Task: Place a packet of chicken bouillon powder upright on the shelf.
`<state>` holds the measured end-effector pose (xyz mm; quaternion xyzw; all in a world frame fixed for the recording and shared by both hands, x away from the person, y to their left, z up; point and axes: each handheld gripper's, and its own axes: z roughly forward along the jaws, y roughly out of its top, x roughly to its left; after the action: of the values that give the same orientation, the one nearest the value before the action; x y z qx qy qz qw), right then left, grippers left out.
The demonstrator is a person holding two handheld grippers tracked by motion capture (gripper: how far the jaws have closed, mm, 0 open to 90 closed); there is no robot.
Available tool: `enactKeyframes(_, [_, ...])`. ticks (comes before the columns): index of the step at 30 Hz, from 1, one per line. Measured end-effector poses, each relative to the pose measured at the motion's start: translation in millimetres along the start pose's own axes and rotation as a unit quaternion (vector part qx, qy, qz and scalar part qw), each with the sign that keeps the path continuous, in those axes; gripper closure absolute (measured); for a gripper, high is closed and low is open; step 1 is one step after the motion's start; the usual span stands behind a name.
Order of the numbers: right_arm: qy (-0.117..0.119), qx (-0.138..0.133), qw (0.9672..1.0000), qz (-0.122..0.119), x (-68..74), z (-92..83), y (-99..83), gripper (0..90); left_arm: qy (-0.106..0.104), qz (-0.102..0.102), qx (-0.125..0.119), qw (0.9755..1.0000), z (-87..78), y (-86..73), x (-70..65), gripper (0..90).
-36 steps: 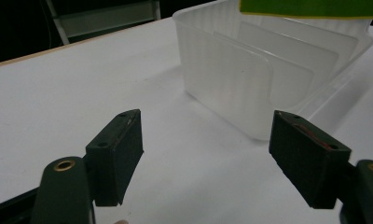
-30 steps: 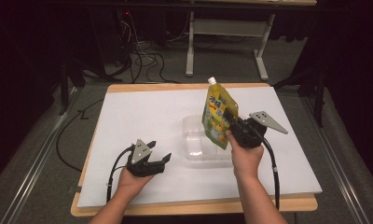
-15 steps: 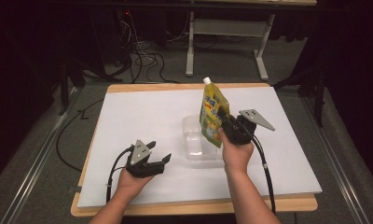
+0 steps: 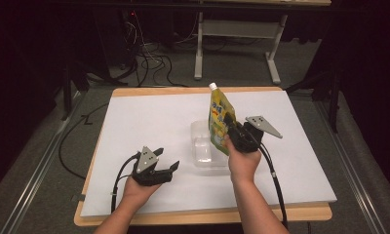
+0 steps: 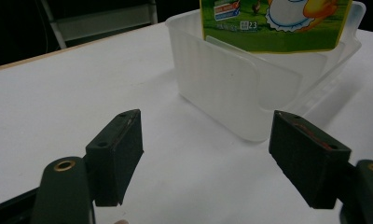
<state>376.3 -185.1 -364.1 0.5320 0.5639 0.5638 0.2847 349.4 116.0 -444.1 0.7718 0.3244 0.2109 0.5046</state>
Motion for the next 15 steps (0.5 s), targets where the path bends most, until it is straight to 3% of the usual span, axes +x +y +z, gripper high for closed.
enactKeyframes(15, [0.003, -0.02, 0.9998, -0.001, -3.7, -1.2, -18.2, 90.0, -0.006, -0.002, 0.004, 1.0, 2.0, 0.3, -1.9, 26.9])
